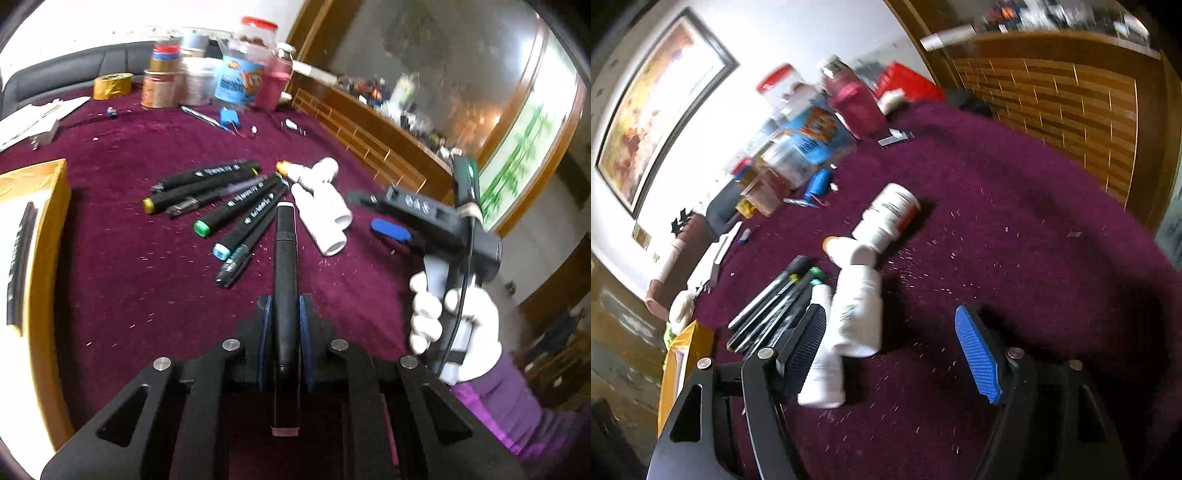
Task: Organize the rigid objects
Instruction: 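Grasp the tall white glue bottle with the right gripper while left carries marker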
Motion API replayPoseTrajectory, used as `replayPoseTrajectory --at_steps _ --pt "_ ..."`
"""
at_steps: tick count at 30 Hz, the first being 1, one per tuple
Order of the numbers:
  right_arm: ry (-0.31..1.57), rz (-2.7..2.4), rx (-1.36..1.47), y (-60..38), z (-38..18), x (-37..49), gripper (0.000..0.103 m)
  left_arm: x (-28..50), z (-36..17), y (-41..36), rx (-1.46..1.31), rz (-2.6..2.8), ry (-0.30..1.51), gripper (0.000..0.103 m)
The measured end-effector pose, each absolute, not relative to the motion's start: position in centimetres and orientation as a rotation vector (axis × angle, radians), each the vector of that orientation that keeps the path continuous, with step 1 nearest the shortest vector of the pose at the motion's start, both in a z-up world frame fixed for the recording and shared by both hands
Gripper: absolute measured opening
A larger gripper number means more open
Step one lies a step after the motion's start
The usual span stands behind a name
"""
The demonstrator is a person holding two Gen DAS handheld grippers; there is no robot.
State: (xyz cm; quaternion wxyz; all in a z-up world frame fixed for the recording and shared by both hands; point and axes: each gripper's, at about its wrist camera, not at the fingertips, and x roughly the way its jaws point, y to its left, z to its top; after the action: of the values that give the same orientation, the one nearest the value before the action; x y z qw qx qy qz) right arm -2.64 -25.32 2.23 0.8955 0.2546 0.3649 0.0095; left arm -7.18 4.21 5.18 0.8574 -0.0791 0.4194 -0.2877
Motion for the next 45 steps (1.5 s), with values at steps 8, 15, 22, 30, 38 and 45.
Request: replayPoseTrajectory --at_steps 8,15,22,30,38,45 --pt "0.789 0.168 0.254 -19.1 4.6 -1.8 0.067 -7.4 5.6 7.4 -0.265 -0.584 0.851 0.012" --pt "0.862 0.134 0.106 -16.1 3.8 0.1 0.067 -8.0 5.9 11.1 -0.339 -0.547 0.833 0.012" --pt "0.947 0.146 0.040 -13.7 3.0 0.6 0.066 -8.3 5.6 14.1 -0.413 -0.508 0.818 0.012" --pt "0.917 0.172 0.171 -14.7 3.9 -0.6 0.065 -9.3 5.8 17.3 -0.460 -0.481 0.784 0.012" --pt "0.973 0.126 0.109 -14.5 2.7 0.8 0.065 -9.5 4.9 18.8 -0.501 -0.456 0.790 0.012" --pt "1.000 0.066 0.153 -15.3 1.5 1.7 0.026 -9.8 5.3 18.8 -0.487 -0.454 0.786 0.012"
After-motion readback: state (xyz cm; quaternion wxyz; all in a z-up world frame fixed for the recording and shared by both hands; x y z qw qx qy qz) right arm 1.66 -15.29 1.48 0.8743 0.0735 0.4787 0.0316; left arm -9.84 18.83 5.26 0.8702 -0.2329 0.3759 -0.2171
